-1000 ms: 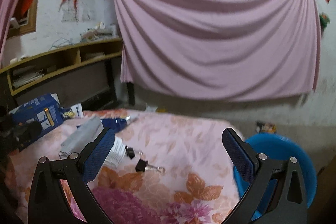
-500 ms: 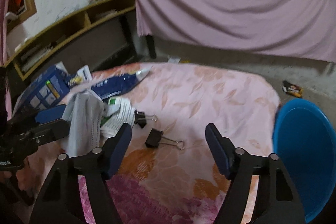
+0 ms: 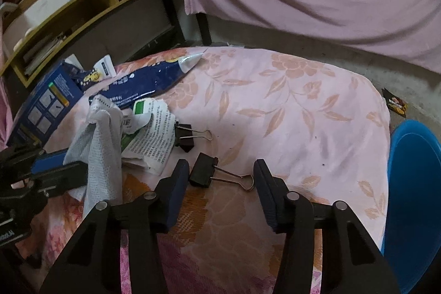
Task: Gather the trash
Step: 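Grasp the grey tissue with the left tool while the right tool grasps a black binder clip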
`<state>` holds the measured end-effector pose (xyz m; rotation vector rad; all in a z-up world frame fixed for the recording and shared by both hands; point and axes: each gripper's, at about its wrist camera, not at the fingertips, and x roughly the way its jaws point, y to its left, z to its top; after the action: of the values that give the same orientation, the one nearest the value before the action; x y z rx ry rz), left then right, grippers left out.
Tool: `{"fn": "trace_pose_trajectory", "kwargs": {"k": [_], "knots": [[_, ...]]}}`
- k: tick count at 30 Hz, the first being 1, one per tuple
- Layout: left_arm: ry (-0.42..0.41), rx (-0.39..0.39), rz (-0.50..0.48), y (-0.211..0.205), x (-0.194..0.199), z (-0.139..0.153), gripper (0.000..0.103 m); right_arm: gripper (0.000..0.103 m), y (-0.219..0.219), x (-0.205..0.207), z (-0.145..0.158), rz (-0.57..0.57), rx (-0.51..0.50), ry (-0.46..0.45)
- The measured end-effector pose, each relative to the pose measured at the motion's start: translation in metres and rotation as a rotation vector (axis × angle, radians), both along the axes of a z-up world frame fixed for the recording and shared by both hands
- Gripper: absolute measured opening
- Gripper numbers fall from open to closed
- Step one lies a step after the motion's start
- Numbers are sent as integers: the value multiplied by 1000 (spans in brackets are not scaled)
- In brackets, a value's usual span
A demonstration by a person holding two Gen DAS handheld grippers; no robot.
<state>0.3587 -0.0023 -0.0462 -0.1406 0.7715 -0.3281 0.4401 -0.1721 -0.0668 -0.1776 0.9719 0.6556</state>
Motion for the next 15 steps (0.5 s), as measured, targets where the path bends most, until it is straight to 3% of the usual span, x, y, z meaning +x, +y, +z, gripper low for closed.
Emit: {"fn": "trace_pose_trajectory", "kwargs": {"k": [5,6,7,15], "knots": [[-23,8,8,1,-3,3,3,46,-1,-2,2,11,11,-4],[-27,5,8,2,-5,4,3,43,-2,-2,3,9,14,-9],[-33,5,9,2,-6,5,3,31,-4,-4,5,6,19,-18],[-52,28,12,-1,-12,13,2,24,-10,-6,8,-5,25,-29]]}}
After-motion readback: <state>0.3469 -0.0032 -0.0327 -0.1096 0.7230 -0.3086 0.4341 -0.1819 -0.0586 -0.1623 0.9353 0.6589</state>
